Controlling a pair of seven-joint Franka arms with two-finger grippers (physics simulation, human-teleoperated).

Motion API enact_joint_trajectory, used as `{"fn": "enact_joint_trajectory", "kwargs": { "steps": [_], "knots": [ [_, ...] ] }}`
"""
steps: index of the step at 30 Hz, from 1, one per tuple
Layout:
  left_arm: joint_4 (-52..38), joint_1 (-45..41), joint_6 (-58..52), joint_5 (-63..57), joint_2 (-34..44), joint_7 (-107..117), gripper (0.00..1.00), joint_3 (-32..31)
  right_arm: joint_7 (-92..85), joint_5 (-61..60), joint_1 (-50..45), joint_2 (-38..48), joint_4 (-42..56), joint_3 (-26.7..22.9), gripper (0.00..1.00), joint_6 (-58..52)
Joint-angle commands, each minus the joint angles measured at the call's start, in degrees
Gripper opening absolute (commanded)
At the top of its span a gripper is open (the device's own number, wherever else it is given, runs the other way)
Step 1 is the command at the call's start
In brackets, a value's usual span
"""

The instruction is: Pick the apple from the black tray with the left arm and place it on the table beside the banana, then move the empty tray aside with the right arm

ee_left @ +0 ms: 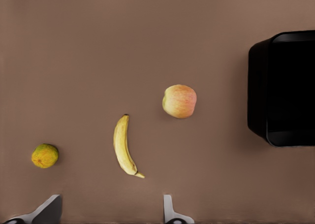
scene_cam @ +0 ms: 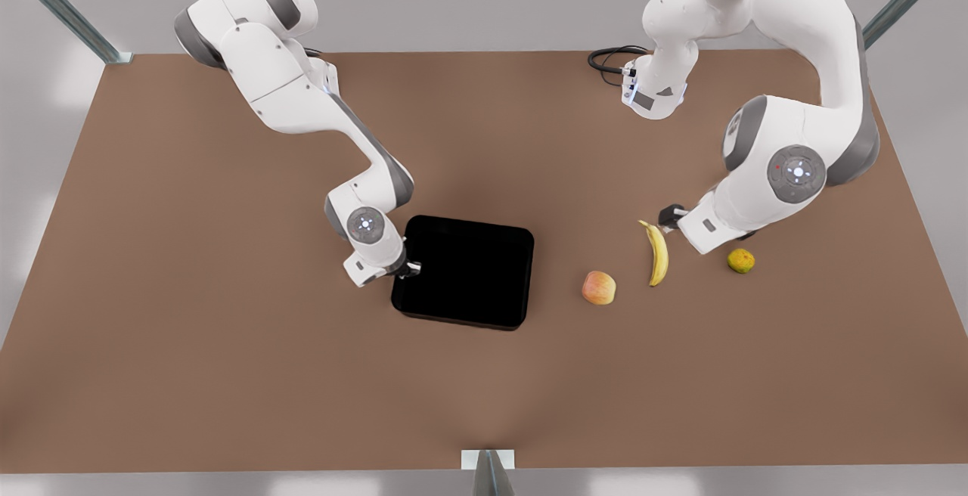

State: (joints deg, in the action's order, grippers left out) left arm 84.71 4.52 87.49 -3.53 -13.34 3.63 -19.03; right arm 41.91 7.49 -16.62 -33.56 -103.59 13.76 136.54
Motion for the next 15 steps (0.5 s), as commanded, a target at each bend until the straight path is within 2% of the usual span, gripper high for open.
{"fn": "enact_joint_trajectory", "kwargs": {
  "steps": [1,4,5,8,13,15],
  "knots": [
    [-0.5,0.8,-12.0,1.0,1.4,-3.0,1.0,0.1,-0.9,-1.2,0.0,0.2,0.2,0.1,0.04,-0.6],
    [-4.2,1.9,-15.1,2.6,1.3,-0.3,1.0,0.8,-1.7,-1.3,0.4,2.8,0.4,0.2,0.09,-1.8],
    [-6.7,3.6,-15.1,7.2,0.7,3.0,1.0,1.1,-3.4,-1.4,0.9,4.1,0.4,0.2,0.11,-3.6],
    [-6.9,4.1,-9.4,2.8,0.1,2.9,1.0,0.6,-11.9,-3.9,4.1,8.6,0.4,0.4,0.11,-9.0],
    [-6.8,3.1,-9.4,2.4,-0.3,3.8,1.0,0.3,-28.5,-4.0,13.3,13.1,0.4,0.3,0.11,-15.4],
    [-6.7,2.2,-8.4,2.4,-0.4,7.9,1.0,0.3,-37.2,-4.0,18.0,14.0,3.9,0.3,0.11,-21.2]
  ]
}}
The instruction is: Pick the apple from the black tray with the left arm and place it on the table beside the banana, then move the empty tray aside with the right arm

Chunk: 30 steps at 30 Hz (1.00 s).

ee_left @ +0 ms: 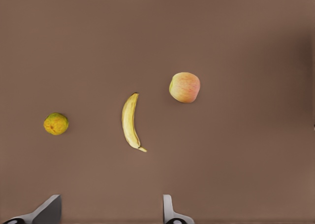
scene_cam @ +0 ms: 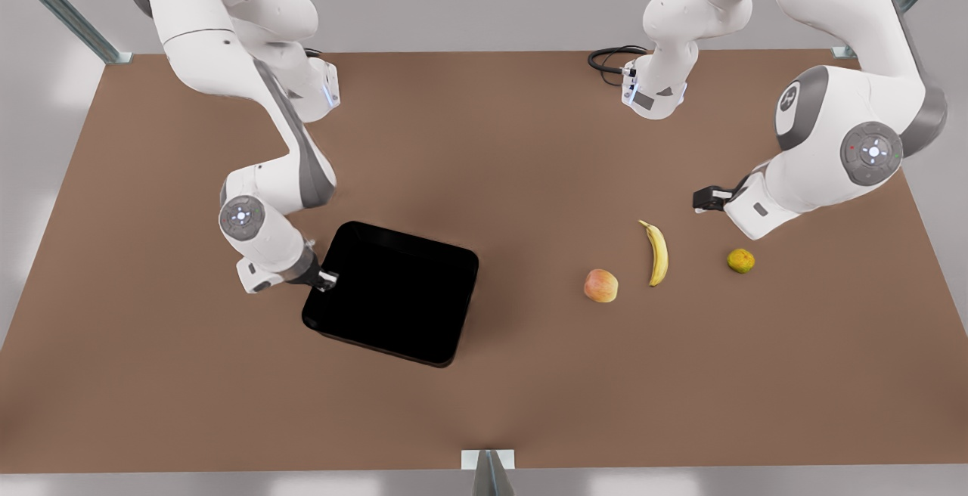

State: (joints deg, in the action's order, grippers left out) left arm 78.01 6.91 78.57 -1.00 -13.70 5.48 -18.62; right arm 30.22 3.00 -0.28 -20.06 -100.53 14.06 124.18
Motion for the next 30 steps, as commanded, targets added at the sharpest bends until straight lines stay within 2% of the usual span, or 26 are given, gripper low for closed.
{"fn": "enact_joint_trajectory", "kwargs": {
  "steps": [1,10,13,28,29,30],
  "knots": [
    [0.1,-0.1,0.5,-0.1,0.1,5.9,1.0,0.1,-29.0,0.5,3.4,0.5,2.3,0.0,0.11,-11.0],
    [0.1,-0.2,0.5,-0.1,0.0,6.1,1.0,-0.1,-53.7,0.4,18.1,-0.3,4.6,-0.3,0.12,-11.9],
    [0.1,-0.2,0.6,-0.1,0.0,6.1,1.0,-0.1,-59.8,-0.5,21.5,-2.4,6.3,-2.3,0.12,-11.9],
    [0.0,-1.9,0.6,-1.0,-0.4,7.7,1.0,-0.1,-61.4,-0.3,22.3,-11.2,12.3,-2.2,0.15,-11.7],
    [0.0,-1.9,0.6,-1.0,-0.4,7.9,1.0,-0.1,-61.5,-0.4,22.4,-11.2,12.4,-2.2,0.16,-11.7],
    [0.0,-1.9,0.6,-1.0,-0.4,7.9,1.0,-0.1,-61.5,-0.4,22.5,-11.2,12.4,-2.2,0.4,-11.8]
  ]
}}
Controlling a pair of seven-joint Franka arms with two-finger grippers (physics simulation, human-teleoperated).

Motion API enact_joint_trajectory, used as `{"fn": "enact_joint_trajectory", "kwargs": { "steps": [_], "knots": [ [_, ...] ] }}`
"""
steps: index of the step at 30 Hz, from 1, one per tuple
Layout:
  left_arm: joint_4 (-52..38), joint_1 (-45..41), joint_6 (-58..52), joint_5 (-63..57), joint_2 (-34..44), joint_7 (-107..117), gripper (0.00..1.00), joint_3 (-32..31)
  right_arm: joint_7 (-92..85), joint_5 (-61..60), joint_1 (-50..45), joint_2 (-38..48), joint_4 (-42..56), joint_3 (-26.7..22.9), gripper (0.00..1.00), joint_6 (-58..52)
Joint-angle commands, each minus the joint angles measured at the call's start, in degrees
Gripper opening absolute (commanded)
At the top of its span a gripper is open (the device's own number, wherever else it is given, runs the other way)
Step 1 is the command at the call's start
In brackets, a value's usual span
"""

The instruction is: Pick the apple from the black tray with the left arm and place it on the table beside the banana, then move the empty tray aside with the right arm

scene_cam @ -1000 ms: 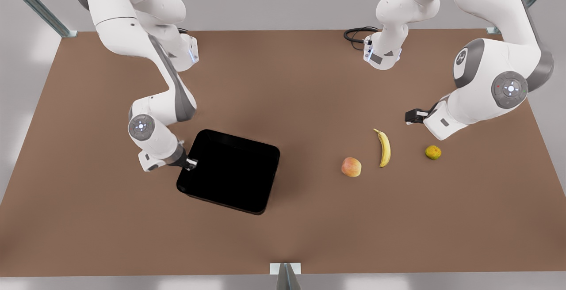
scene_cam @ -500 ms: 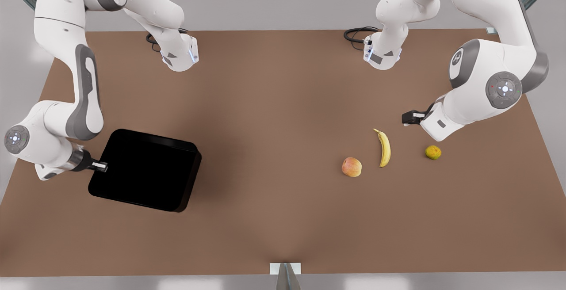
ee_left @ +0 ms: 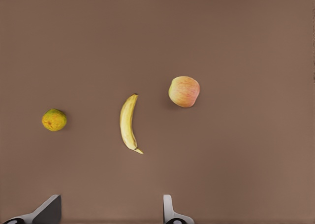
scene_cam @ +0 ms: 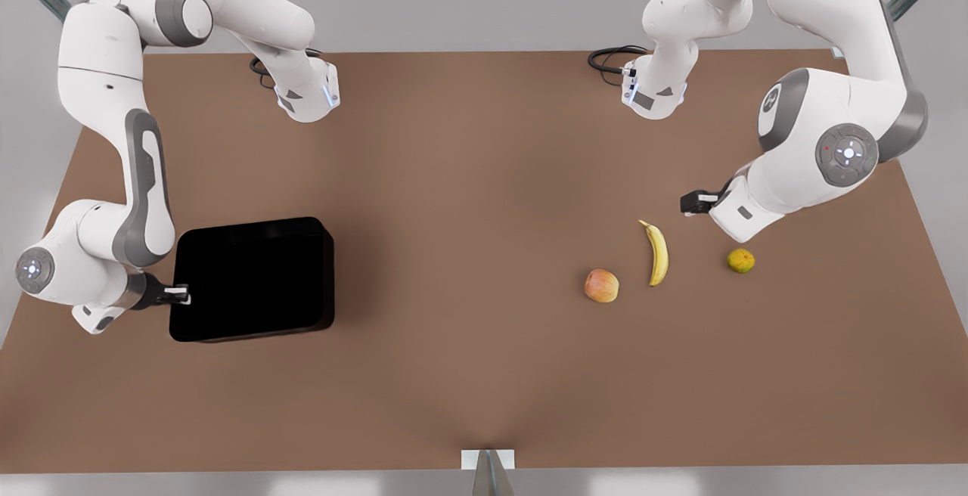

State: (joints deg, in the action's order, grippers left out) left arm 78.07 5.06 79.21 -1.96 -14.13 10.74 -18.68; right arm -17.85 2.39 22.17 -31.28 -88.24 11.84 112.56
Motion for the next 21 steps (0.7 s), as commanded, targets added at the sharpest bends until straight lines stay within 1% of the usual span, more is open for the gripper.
{"fn": "enact_joint_trajectory", "kwargs": {
  "steps": [1,2,6,8,9,11,12,13,15,16,17,18,19,21],
  "knots": [
    [0.0,0.0,0.0,-0.1,0.1,2.6,1.0,0.0,-13.4,0.1,0.2,0.1,0.1,-0.1,0.72,-0.1],
    [0.0,0.0,0.0,-0.1,0.1,2.6,1.0,0.0,-13.4,0.1,0.2,0.1,0.1,-0.1,1.0,-0.1],
    [0.0,0.0,0.0,-0.1,0.1,2.6,1.0,0.0,-13.3,0.0,0.1,0.3,0.4,-0.1,1.0,-0.1],
    [-0.1,0.0,0.0,-0.1,0.1,2.7,1.0,0.0,-11.3,-4.8,0.1,2.3,1.1,0.1,1.0,-2.3],
    [-0.1,0.0,0.0,-0.1,0.1,2.7,1.0,0.0,-4.1,-4.9,-0.5,4.0,4.6,1.1,1.0,-9.2],
    [-0.1,0.0,0.0,-0.1,0.1,2.7,1.0,0.0,10.8,-4.2,-2.0,6.0,16.3,7.1,1.0,-27.3],
    [-0.1,0.0,0.0,-0.1,0.1,2.7,1.0,0.0,15.0,-4.2,-4.5,8.0,18.0,8.2,1.0,-29.9],
    [-0.1,0.0,0.0,-0.1,0.1,2.7,1.0,0.0,23.8,-4.1,-7.5,10.1,18.0,8.4,1.0,-30.1],
    [-0.1,0.0,0.0,-0.1,0.1,2.7,1.0,0.0,27.3,7.6,-16.4,10.9,19.2,8.2,1.0,-29.9],
    [-0.1,0.0,0.0,-0.1,0.1,2.7,1.0,0.0,26.7,7.6,-16.5,10.5,19.3,7.4,1.0,-29.9],
    [-0.1,0.0,0.0,-0.1,0.1,2.7,1.0,0.0,25.3,7.2,-23.6,11.1,19.2,-1.3,1.0,-29.4],
    [-0.1,0.0,0.0,-0.1,0.1,2.7,1.0,0.0,23.7,-1.1,-32.2,17.7,11.5,-14.8,1.0,-22.2],
    [-0.1,0.0,0.0,-0.1,0.1,2.7,1.0,0.0,24.4,-2.7,-32.2,25.5,-1.1,-15.1,1.0,-13.4],
    [-0.1,-0.1,0.0,-0.1,0.1,2.7,1.0,0.0,23.9,-2.9,-32.1,25.2,-0.9,-15.1,1.0,-13.9]
  ]
}}
